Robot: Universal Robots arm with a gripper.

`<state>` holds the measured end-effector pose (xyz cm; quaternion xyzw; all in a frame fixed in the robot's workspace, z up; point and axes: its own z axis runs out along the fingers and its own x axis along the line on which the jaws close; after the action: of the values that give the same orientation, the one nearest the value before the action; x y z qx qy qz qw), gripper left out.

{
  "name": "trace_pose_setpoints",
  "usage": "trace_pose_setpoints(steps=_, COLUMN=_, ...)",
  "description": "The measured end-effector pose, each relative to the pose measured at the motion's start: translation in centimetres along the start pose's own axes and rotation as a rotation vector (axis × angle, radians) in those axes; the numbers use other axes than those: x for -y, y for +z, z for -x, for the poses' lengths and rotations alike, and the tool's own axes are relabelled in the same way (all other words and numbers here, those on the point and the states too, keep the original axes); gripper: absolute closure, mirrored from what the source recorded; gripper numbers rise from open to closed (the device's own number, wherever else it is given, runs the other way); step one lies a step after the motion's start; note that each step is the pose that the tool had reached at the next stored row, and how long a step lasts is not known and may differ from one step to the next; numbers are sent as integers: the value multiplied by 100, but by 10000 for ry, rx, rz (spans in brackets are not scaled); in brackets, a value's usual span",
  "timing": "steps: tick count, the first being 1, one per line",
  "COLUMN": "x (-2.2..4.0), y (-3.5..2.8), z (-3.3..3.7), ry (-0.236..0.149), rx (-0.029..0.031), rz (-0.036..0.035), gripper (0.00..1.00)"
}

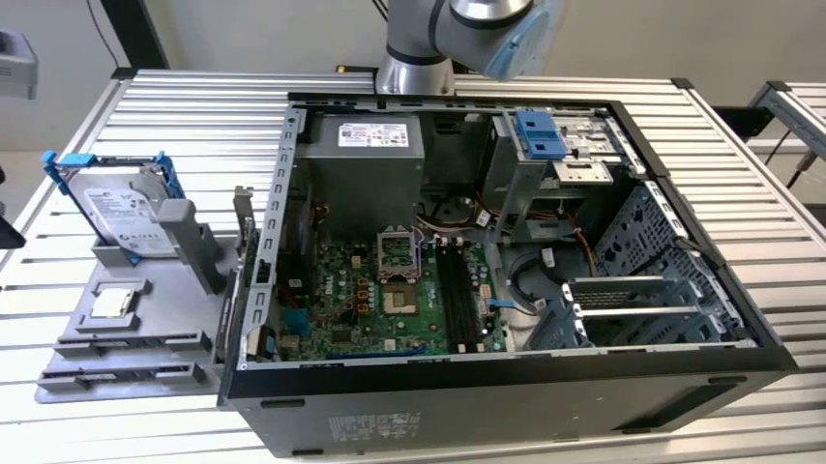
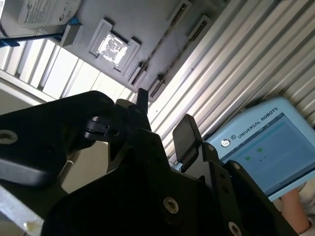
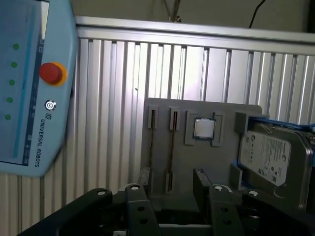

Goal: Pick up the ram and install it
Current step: 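Pick up the ram and move it above insertion slot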

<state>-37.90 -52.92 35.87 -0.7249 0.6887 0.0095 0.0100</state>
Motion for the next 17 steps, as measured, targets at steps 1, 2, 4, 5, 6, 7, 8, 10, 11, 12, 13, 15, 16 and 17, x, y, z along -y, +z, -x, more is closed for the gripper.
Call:
trace_pose_setpoints(steps=1, x=1, y=16, z=-1, ry=0, rx=9, rz=-1, gripper=0)
trace_pose_setpoints(steps=2, x=2, y=34, z=-1, ry=1, rx=12, rz=-1, gripper=0)
trace_pose_setpoints(steps=4, x=18, y=68, z=-3, ry=-1, rx=11, rz=1, gripper=0)
trace_pose_setpoints(steps=5, x=27, y=88, z=-4, ry=0, rx=12, rz=0, gripper=0)
trace_pose_setpoints(steps=6, x=32, y=107, z=-5, ry=-1, rx=12, rz=-1, gripper=0)
trace_pose_setpoints(steps=7, x=32, y=125, z=-5, ry=1, rx=12, rz=-1, gripper=0)
trace_pose_setpoints(steps=8, x=32, y=143, z=-5, ry=1, rx=13, rz=-1, gripper=0)
trace_pose_setpoints(steps=10, x=33, y=177, z=-7, ry=0, rx=12, rz=-3, gripper=0)
trace_pose_setpoints(steps=11, x=33, y=192, z=-7, ry=0, rx=12, rz=-6, gripper=0)
trace_pose_setpoints(steps=12, x=33, y=209, z=-8, ry=-1, rx=12, rz=-10, gripper=0)
trace_pose_setpoints(steps=13, x=34, y=222, z=-9, ry=-1, rx=11, rz=-17, gripper=0)
trace_pose_setpoints(steps=15, x=34, y=251, z=-9, ry=-1, rx=10, rz=-29, gripper=0)
trace_pose_setpoints(steps=16, x=33, y=266, z=-9, ry=-1, rx=10, rz=-35, gripper=0)
trace_pose_setpoints(steps=17, x=33, y=280, z=-10, ry=-2, rx=10, rz=-38, gripper=0)
